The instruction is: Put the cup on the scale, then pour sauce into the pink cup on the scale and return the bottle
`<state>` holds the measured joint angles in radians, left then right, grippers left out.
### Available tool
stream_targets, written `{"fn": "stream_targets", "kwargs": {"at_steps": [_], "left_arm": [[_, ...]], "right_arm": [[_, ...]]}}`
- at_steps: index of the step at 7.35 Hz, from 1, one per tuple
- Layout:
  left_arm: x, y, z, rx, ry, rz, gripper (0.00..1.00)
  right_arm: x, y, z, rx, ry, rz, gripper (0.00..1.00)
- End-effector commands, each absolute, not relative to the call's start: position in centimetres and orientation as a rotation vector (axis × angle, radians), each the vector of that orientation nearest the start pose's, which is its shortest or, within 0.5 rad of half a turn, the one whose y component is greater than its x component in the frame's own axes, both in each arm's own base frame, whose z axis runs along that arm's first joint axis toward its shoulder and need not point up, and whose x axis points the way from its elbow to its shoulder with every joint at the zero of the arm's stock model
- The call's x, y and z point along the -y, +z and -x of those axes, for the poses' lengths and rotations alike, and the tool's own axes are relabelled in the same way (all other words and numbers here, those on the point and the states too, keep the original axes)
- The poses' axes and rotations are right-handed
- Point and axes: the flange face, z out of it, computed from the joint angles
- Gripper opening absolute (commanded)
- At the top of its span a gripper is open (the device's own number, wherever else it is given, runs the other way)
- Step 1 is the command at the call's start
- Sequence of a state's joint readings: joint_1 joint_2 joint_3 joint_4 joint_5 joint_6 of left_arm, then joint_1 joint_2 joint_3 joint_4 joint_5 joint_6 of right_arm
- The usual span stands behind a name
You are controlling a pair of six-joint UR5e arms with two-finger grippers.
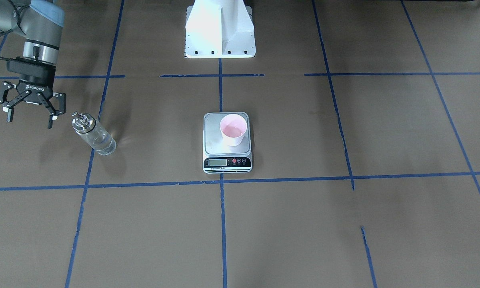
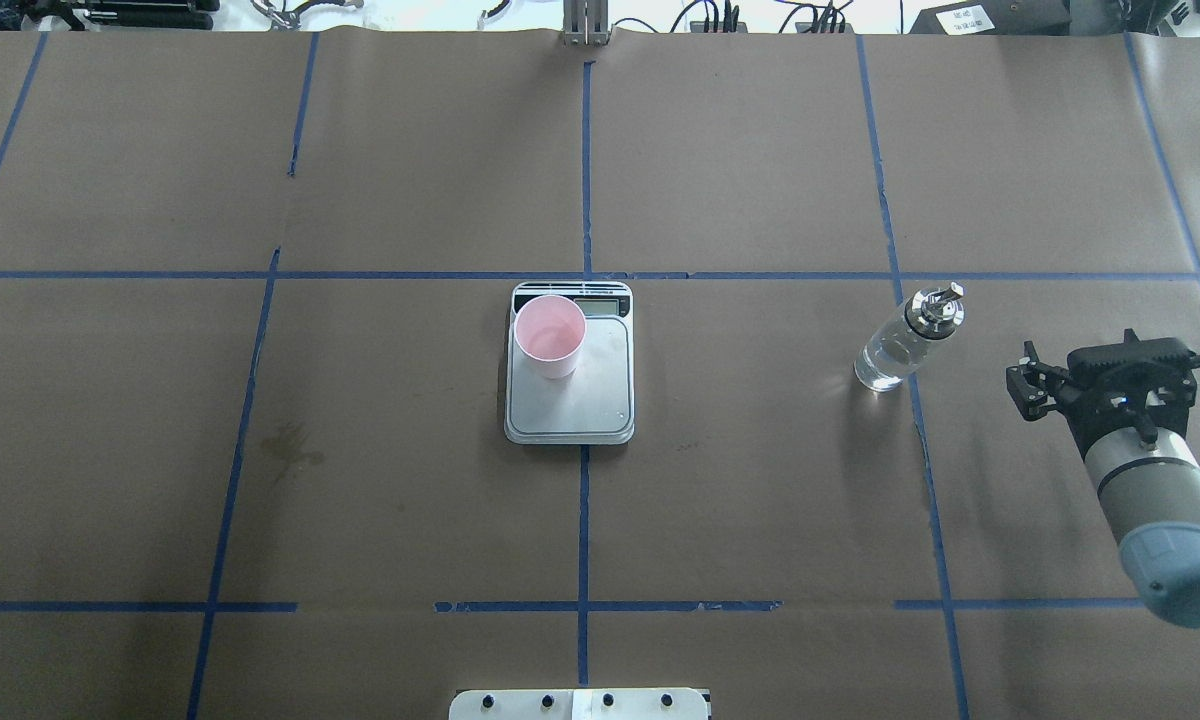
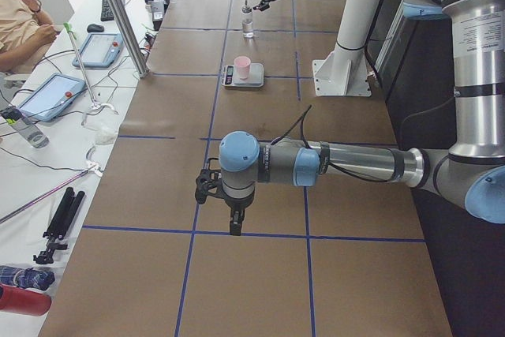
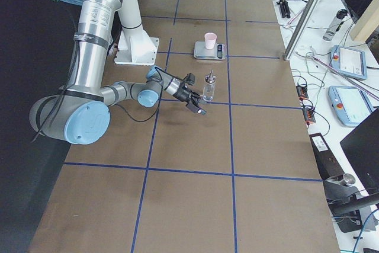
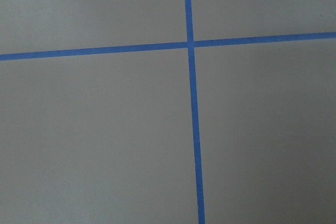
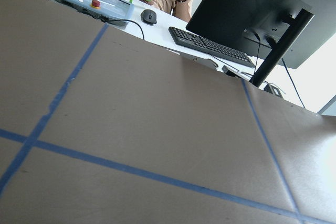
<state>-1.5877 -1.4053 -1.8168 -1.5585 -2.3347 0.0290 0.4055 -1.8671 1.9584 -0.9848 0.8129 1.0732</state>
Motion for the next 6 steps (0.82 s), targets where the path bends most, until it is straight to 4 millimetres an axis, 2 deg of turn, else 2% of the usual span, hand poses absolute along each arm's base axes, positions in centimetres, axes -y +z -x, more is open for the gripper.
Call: {"fn": "stream_targets", "kwargs": {"at_steps": [1,3,5,6], "left_arm": [[42.4,61.5,7.2,-0.762,0.037,-0.082,1.0],[42.4,61.7,7.2,-0.762,0.036,-0.079,1.0],[42.4,62.0,7.2,-0.762,0.036,-0.075,1.0],[42.3,62.5,7.2,-0.759,0.032,-0.066,1.0]], "right_arm": [[38.4,53.4,21.6,0.154,0.061,-0.852,1.0],[42.0,52.5,16.8,0.22,-0.04,-0.741,1.0],[44.8,53.3,11.6,0.354,-0.091,-0.587,1.0],[48.3,52.3,7.8,0.423,-0.172,-0.494,1.0]]}}
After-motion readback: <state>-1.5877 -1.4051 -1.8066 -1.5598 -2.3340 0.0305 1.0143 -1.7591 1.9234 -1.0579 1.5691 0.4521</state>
